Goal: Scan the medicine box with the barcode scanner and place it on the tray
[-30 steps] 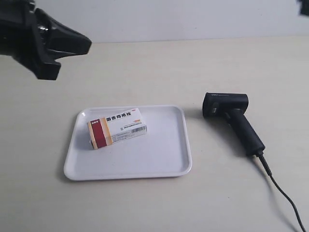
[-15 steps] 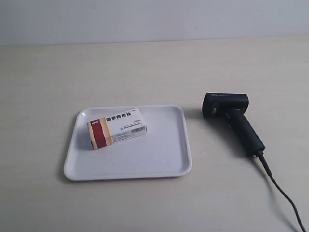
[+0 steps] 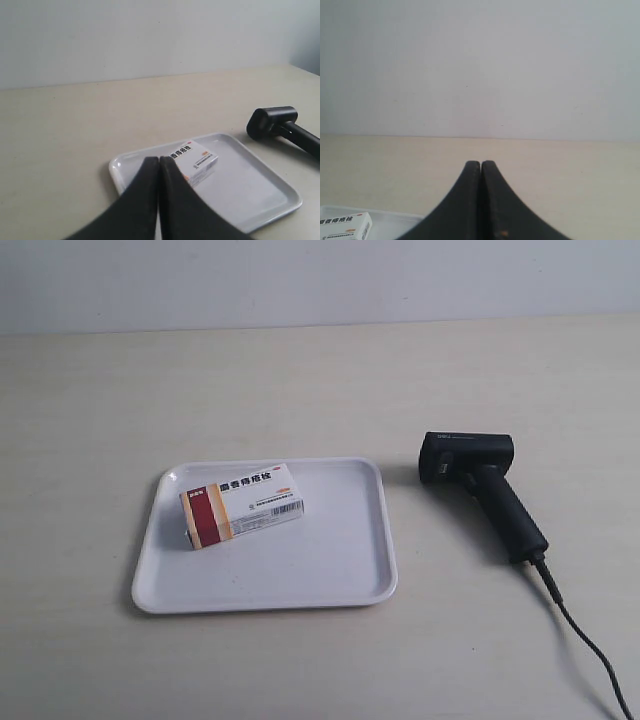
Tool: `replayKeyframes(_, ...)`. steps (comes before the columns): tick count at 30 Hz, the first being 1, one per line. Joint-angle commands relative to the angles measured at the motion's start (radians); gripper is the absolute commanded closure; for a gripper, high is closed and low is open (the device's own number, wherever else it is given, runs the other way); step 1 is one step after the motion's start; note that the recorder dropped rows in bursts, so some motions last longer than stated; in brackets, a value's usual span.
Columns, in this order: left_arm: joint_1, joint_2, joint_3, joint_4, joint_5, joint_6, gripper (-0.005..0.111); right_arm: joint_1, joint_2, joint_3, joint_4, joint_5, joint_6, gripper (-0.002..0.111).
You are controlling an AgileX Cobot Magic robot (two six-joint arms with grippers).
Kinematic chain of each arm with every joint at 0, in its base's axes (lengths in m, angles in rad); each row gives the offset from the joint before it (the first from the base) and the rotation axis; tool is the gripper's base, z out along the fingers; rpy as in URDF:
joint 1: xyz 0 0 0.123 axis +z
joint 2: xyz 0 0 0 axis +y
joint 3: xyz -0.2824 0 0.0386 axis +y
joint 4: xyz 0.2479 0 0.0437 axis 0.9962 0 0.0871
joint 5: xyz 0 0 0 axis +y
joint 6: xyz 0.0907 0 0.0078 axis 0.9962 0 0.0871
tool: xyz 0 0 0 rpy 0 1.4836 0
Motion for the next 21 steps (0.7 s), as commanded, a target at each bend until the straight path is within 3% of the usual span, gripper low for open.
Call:
replayKeyframes(1, 0.000, -0.007, 0.003, 0.063, -0.025, 0.031, 0.104, -0.005, -0.007, 0.004, -0.002, -0.001, 0.000, 0.108)
replayKeyframes(3, 0.000, -0.023, 0.003, 0.142, -0.071, -0.046, 0.104, -0.005, -0.007, 0.004, -0.002, -0.001, 0.000, 0.108)
replayKeyframes(5, 0.000, -0.049, 0.003, 0.340, -0.124, -0.255, 0.104, -0.005, -0.007, 0.004, -0.002, -0.004, 0.000, 0.108)
replayKeyframes(10, 0.000, -0.087, 0.003, 1.139, -0.167, -1.067, 0.104, -0.005, -0.007, 0.004, -0.002, -0.003, 0.003, 0.108)
replayKeyframes(12, 0.000, -0.087, 0.003, 1.219, -0.167, -1.155, 0.104, -0.005, -0.007, 0.004, -0.002, -0.003, 0.003, 0.108)
replayKeyframes(18, 0.003, -0.087, 0.003, 1.220, -0.167, -1.153, 0.104, -0.005, -0.007, 0.004, 0.000, -0.004, 0.001, 0.108)
replayKeyframes(21, 0.067, -0.122, 0.003, 1.218, -0.131, -1.162, 0.104, -0.005, -0.007, 0.004, 0.000, -0.004, 0.001, 0.108)
